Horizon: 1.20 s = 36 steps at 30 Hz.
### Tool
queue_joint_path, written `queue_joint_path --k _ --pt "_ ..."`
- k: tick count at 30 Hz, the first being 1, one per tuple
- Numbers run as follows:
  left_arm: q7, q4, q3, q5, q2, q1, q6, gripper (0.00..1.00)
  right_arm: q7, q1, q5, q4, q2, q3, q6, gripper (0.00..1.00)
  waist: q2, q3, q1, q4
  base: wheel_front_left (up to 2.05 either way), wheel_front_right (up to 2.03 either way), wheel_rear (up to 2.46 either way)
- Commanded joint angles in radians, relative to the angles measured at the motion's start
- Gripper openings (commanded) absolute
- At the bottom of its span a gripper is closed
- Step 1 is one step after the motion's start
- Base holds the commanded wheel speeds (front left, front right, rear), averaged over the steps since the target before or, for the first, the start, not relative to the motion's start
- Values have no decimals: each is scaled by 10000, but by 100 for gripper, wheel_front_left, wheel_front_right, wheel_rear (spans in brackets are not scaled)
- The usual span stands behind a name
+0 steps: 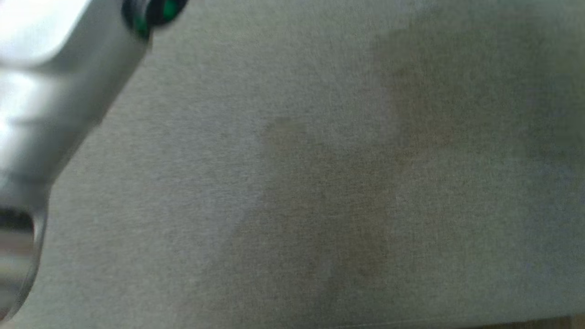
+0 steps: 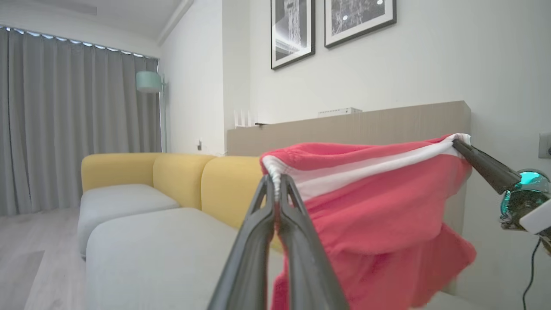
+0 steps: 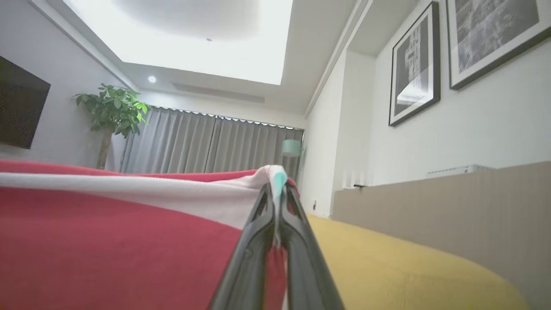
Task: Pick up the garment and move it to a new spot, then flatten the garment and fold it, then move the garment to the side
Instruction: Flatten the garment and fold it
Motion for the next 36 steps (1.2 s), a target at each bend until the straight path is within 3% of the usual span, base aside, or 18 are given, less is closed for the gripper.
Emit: queue_joint_path --k 1,6,11,14,20,25,32,36 --pt "-135 96 481 116 191 -495 -82 0 -28 -147 -13 -202 -189 8 -7 0 1 425 -4 -269 0 0 0" --pt "-488 1076 126 290 -318 -164 -558 0 -28 -72 165 204 -294 630 -7 0 1 525 -4 -402 0 0 0" --pt "-675 1426 -158 428 -252 1973 -705 0 -28 1670 554 1013 64 1477 -7 0 1 514 -4 -415 0 0 0" --pt "-692 830 246 1008 -185 3662 -721 0 -28 2790 819 1176 275 1767 -7 0 1 395 -4 -365 0 0 0" --pt "-697 -893 1338 2469 -62 7676 -345 0 -28 5159 1086 416 574 1242 -7 0 1 -384 -4 -347 0 0 0" --pt "-697 -2213 2242 2842 47 10671 -34 0 -28 7283 777 -650 788 1023 -7 0 1 -1297 -4 -600 0 0 0" --pt "-698 -3360 2270 3115 292 12918 322 0 -28 9796 463 -2028 1321 302 -7 0 1 -2137 -4 -590 0 0 0" --pt "-545 -3897 2095 3148 343 13207 449 0 -28 10448 473 -2416 1489 147 -7 0 1 -2183 -4 -550 0 0 0"
